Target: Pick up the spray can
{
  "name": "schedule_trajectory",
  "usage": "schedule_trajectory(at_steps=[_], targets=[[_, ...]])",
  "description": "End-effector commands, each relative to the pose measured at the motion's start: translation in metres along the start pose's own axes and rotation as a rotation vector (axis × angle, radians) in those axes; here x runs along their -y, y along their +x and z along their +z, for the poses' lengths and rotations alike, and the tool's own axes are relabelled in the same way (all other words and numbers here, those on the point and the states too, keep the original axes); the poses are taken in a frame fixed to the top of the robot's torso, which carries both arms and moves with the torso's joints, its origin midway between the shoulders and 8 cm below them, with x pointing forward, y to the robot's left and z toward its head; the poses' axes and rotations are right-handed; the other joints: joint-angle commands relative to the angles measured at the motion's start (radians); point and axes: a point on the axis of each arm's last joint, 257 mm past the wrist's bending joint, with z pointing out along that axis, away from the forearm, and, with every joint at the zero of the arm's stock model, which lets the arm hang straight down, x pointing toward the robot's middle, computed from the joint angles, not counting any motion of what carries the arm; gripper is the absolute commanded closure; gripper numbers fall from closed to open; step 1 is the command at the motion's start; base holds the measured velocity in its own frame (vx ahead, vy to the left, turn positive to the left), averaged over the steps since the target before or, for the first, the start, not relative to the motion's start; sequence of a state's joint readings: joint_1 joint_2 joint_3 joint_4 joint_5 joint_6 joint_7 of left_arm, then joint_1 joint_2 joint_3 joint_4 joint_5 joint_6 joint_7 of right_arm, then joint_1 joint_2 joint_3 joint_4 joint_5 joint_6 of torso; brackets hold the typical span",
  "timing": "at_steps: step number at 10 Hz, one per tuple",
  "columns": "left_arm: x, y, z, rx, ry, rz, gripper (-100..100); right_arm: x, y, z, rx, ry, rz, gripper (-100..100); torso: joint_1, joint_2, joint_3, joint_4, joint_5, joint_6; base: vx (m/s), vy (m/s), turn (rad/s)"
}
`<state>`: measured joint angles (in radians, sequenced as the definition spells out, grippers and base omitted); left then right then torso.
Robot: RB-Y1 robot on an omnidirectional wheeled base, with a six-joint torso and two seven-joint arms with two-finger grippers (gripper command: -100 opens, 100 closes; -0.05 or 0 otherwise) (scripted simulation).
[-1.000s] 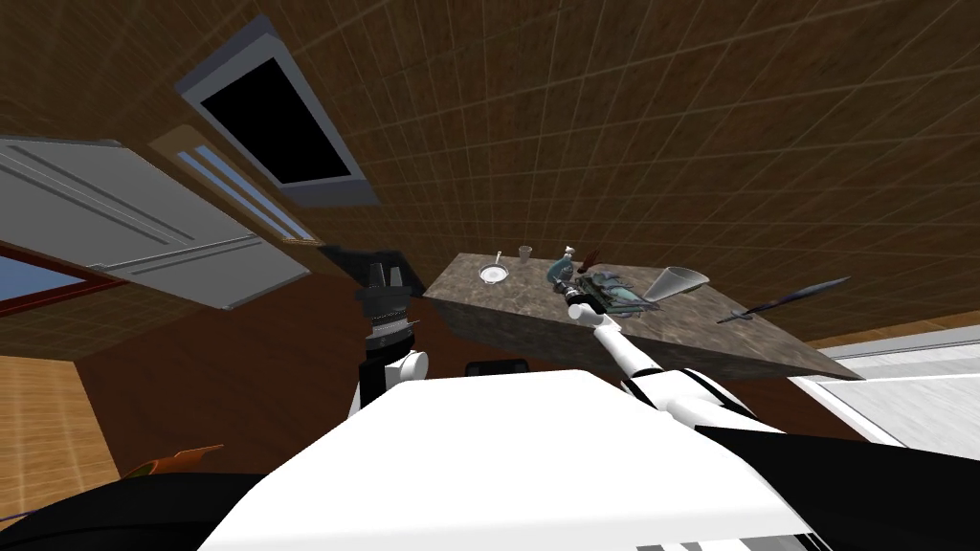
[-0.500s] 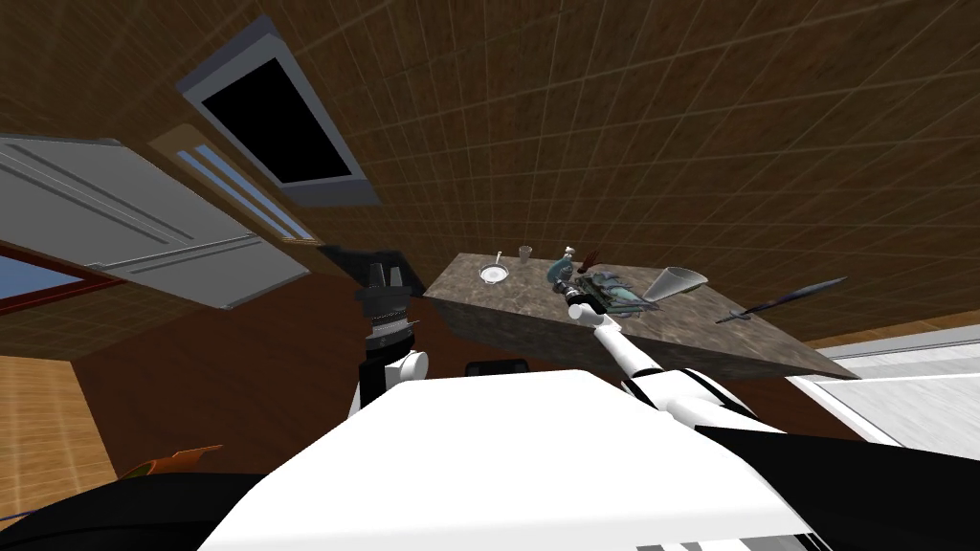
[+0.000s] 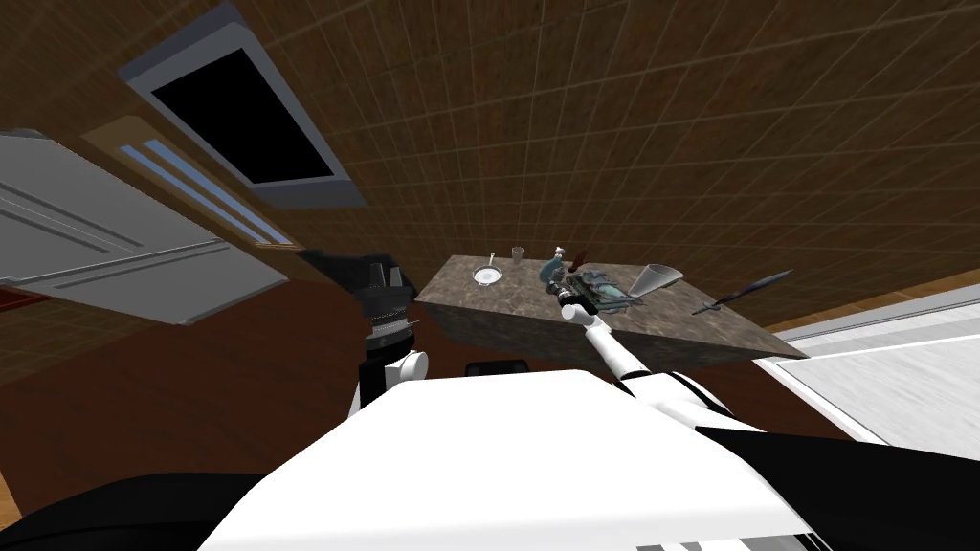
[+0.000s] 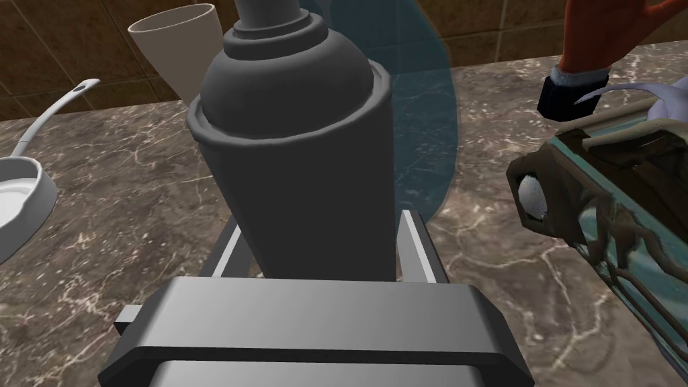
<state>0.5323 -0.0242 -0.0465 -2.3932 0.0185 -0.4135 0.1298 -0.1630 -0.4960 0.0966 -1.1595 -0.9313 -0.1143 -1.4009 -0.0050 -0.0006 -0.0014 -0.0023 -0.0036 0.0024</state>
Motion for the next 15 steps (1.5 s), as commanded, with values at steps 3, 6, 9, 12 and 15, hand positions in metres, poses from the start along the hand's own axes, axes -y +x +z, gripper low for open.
schedule_trajectory(at_steps=[3,6,9,12,15], targets=[[0.000,0.000,0.000,0.000,0.000,0.000,0,0.038,-0.020,-0.001,0.032,0.046,-0.019,100,-0.002,-0.001,-0.002,-0.003,-0.002,0.002,0.034,-0.047,-0.166],[0.000,0.000,0.000,0.000,0.000,0.000,0,0.091,-0.037,-0.005,0.055,0.110,-0.006,100,-0.003,-0.002,-0.005,-0.007,-0.005,0.001,0.035,-0.045,-0.166],[0.000,0.000,0.000,0.000,0.000,0.000,0,0.120,-0.044,-0.008,0.061,0.146,-0.033,100,-0.004,-0.003,-0.007,-0.010,-0.006,0.002,0.032,-0.039,-0.179],[0.000,0.000,0.000,0.000,0.000,0.000,0,0.147,-0.049,-0.012,0.065,0.180,-0.038,100,-0.004,-0.005,-0.008,-0.011,-0.007,0.001,0.029,-0.030,-0.107],[0.000,0.000,0.000,0.000,0.000,0.000,0,0.200,-0.052,-0.020,0.067,0.249,-0.024,100,-0.004,-0.005,-0.008,-0.010,-0.007,0.001,0.037,-0.034,-0.191]])
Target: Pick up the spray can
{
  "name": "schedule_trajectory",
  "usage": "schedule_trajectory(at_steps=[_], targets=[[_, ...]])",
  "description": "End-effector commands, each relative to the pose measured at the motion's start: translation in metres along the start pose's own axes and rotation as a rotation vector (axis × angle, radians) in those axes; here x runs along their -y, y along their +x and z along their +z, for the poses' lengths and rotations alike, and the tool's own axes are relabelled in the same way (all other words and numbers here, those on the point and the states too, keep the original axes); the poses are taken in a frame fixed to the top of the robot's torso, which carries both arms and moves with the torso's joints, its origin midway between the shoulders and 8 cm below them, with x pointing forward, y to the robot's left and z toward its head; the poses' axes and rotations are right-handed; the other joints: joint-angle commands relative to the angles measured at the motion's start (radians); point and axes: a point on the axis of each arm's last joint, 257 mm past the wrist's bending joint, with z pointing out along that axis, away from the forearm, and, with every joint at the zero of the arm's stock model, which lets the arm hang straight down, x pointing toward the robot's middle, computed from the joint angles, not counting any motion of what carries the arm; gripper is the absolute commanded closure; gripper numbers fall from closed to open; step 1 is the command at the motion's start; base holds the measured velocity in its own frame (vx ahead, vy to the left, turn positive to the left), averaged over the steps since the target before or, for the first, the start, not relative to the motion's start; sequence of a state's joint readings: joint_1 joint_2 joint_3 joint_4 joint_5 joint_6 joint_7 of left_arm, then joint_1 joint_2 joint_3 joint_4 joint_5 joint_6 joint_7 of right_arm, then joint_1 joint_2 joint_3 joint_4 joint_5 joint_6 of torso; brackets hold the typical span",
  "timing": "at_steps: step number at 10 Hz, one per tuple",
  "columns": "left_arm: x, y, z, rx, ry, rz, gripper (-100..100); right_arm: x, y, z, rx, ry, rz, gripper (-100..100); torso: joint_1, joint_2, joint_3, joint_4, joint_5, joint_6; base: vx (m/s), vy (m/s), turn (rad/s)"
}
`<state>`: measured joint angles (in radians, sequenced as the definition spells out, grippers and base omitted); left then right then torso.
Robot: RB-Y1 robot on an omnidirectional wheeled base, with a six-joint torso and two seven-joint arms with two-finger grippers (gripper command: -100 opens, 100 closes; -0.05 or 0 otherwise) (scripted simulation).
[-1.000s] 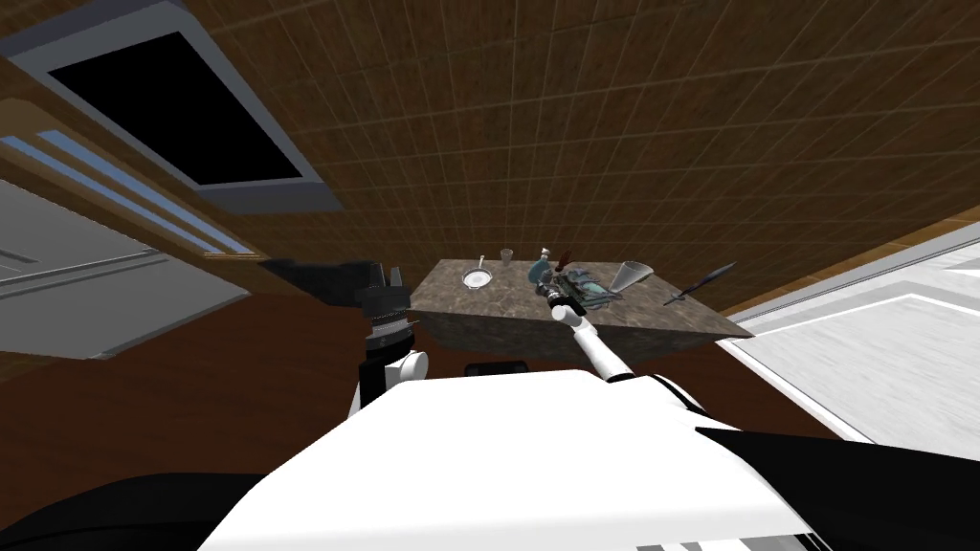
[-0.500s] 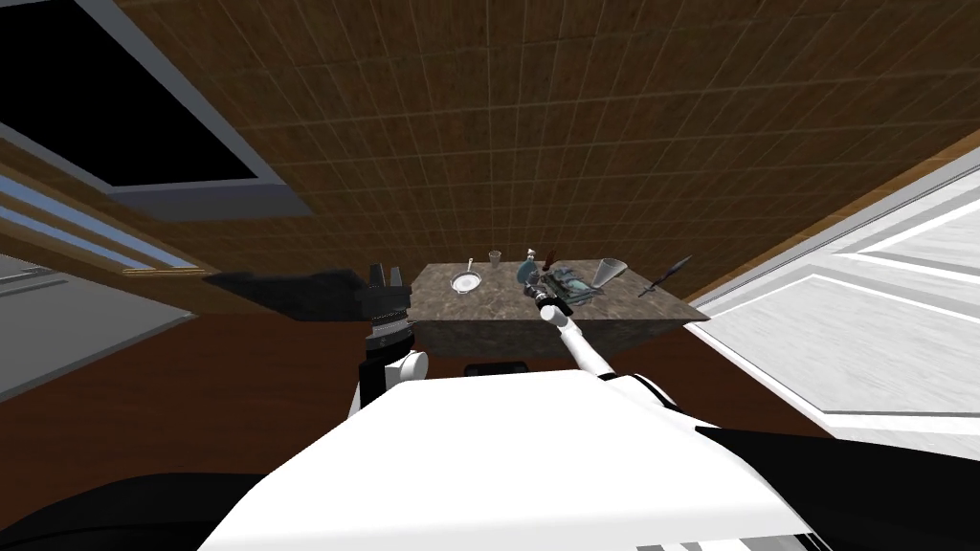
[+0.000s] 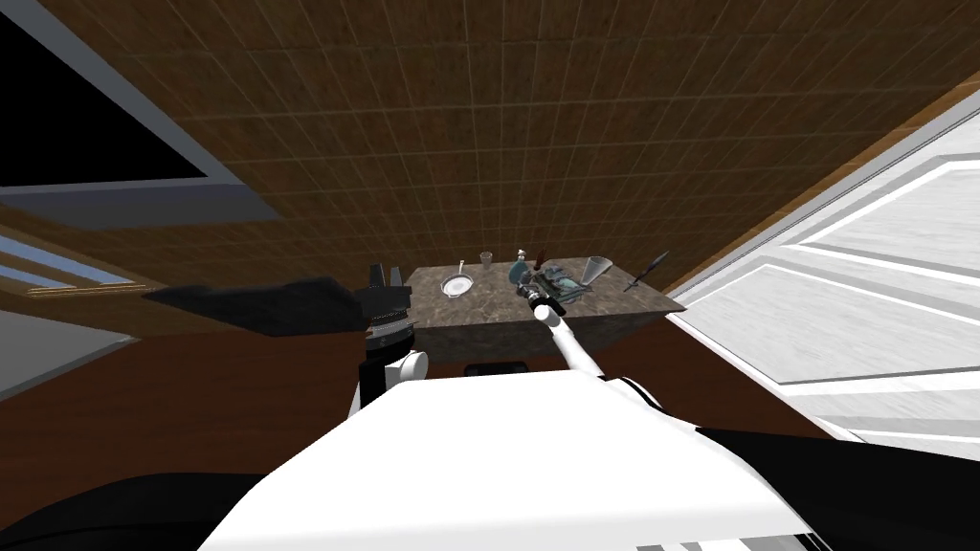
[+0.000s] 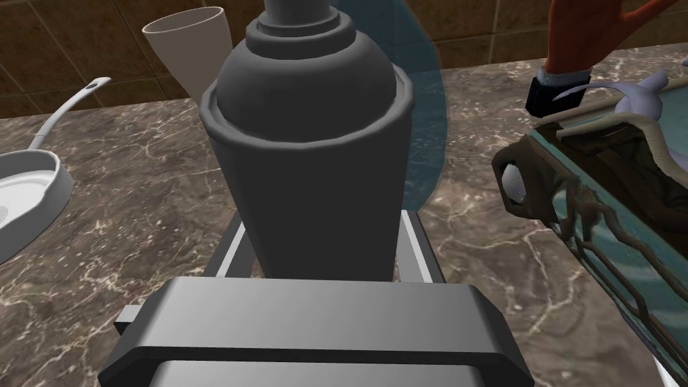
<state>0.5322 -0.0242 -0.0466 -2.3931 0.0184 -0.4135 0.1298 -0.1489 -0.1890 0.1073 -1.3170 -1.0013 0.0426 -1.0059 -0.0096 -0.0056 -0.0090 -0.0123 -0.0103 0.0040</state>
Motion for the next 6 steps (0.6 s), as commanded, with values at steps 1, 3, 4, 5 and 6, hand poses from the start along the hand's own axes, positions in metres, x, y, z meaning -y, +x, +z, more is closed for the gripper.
schedule_trajectory(at_steps=[1,3,4,5,6], targets=[[0.000,0.000,0.000,0.000,0.000,0.000,0,0.017,-0.002,0.000,-0.001,0.018,-0.015,100,0.000,0.000,0.000,0.000,0.000,0.000,0.045,-0.031,-0.126],[0.000,0.000,0.000,0.000,0.000,0.000,0,0.044,0.000,0.001,-0.006,0.053,-0.019,100,-0.001,0.000,0.000,0.000,0.000,0.000,0.042,-0.046,-0.166],[0.000,0.000,0.000,0.000,0.000,0.000,0,0.044,0.000,0.001,-0.006,0.053,-0.027,100,0.000,0.000,0.000,0.000,0.000,-0.001,0.016,-0.009,0.013],[0.000,0.000,0.000,0.000,0.000,0.000,0,0.042,0.000,0.000,-0.006,0.050,-0.019,100,0.002,0.002,0.001,0.000,0.001,-0.002,0.000,0.000,0.000],[0.000,0.000,0.000,0.000,0.000,0.000,0,0.043,0.000,0.000,-0.006,0.052,-0.022,0,0.003,0.002,0.001,0.001,0.001,-0.001,0.000,0.000,0.000]])
